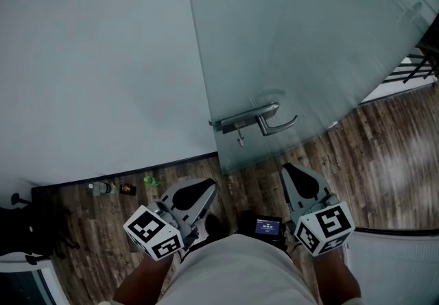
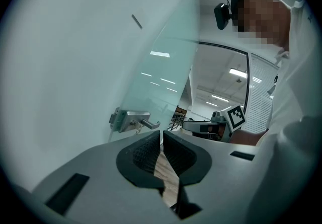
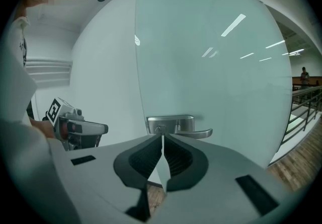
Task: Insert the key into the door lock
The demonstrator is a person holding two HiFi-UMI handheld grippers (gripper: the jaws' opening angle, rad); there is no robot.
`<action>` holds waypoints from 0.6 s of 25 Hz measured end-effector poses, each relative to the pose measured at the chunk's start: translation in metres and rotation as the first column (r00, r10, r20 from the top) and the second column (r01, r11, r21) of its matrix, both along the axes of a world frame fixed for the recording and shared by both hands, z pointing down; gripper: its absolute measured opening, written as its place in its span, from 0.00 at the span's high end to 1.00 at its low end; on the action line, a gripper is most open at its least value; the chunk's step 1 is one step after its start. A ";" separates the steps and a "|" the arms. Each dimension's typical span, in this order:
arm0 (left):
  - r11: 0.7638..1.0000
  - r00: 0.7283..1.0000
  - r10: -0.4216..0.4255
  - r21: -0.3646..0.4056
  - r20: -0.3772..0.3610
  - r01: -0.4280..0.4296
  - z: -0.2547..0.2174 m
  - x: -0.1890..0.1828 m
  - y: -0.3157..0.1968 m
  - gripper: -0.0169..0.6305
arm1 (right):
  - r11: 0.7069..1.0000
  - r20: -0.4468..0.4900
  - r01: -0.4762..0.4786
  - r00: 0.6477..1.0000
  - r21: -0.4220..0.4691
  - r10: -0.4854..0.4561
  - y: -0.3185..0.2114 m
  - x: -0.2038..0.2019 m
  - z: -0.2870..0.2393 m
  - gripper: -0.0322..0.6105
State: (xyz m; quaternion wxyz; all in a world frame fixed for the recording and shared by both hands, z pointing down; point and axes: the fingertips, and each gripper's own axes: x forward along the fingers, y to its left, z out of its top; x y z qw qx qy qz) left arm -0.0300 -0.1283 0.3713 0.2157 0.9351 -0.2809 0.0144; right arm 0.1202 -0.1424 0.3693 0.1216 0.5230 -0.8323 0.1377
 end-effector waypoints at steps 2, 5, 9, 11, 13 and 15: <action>1.000 1.000 0.002 -0.004 0.000 -0.002 0.000 0.001 0.003 0.92 | 1.000 0.004 0.001 1.000 -0.006 -0.001 0.002 -0.001 0.002 0.91; 1.000 1.000 0.007 -0.009 0.001 -0.007 0.002 0.003 0.006 0.92 | 1.000 0.013 0.004 1.000 -0.016 -0.004 0.005 -0.004 0.006 0.91; 1.000 1.000 0.013 -0.016 0.004 -0.013 0.004 0.005 0.011 0.92 | 1.000 0.022 0.005 1.000 -0.031 -0.004 0.010 -0.006 0.012 0.91; 1.000 1.000 0.014 -0.022 0.006 -0.014 0.005 0.005 0.013 0.92 | 0.999 0.019 0.010 1.000 -0.037 -0.010 0.011 -0.007 0.015 0.91; 0.999 1.000 0.016 -0.028 0.008 -0.015 0.007 0.005 0.016 0.92 | 0.999 0.017 0.015 1.000 -0.043 -0.015 0.013 -0.008 0.017 0.91; 0.999 1.000 0.016 -0.032 0.008 -0.016 0.008 0.006 0.018 0.92 | 0.999 0.017 0.016 1.000 -0.050 -0.015 0.014 -0.009 0.019 0.91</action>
